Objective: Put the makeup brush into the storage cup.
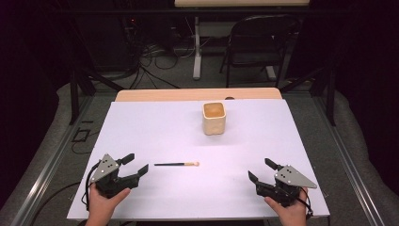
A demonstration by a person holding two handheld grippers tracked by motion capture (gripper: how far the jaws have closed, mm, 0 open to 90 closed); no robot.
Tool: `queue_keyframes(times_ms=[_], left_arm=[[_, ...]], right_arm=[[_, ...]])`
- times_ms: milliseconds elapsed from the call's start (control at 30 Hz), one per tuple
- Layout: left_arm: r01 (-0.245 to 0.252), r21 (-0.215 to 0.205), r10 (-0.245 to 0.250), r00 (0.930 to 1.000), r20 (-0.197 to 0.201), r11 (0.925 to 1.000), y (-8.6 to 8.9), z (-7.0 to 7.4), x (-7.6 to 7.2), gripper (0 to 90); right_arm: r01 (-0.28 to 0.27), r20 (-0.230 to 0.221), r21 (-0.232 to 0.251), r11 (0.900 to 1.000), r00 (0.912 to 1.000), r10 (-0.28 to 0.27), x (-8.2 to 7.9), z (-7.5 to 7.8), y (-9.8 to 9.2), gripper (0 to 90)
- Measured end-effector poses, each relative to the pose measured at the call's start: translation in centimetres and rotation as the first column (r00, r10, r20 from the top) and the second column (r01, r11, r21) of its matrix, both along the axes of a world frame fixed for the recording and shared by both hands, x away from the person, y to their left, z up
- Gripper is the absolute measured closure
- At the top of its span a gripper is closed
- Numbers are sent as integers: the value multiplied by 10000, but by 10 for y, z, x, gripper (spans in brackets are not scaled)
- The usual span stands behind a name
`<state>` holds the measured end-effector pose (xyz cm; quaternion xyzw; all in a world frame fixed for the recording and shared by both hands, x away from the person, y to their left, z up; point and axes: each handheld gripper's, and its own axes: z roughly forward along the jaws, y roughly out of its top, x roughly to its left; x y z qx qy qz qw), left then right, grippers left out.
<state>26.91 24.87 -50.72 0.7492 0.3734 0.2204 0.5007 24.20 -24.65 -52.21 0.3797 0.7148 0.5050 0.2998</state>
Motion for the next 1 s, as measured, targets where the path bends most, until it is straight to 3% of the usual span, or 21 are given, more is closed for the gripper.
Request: queue_keyframes(times_ms=[200, 400, 633, 900, 1000], left_arm=[[-64, 471, 68, 9999, -75, 9989, -2, 4, -1, 305], [-67, 498, 72, 9999, -98, 9987, -6, 10, 3, 309], [-40, 687, 47, 9999, -92, 9976, -9, 20, 6, 311], [28, 1364, -19, 10000, -64, 9906, -11, 47, 10, 313], [164, 1887, -148, 9998, -98, 9819, -12, 66, 16, 314]], right_arm=[[-168, -20, -167, 9997, 9999, 168, -1, 0, 4, 254], [-314, 120, -651, 9974, 9994, 323, -3, 0, 7, 252], [-195, 146, -464, 9987, 9997, 202, -5, 1, 3, 251], [-101, 305, -564, 9984, 9995, 118, -8, 4, 8, 251], [-81, 322, -603, 9981, 9994, 101, -7, 3, 8, 251]])
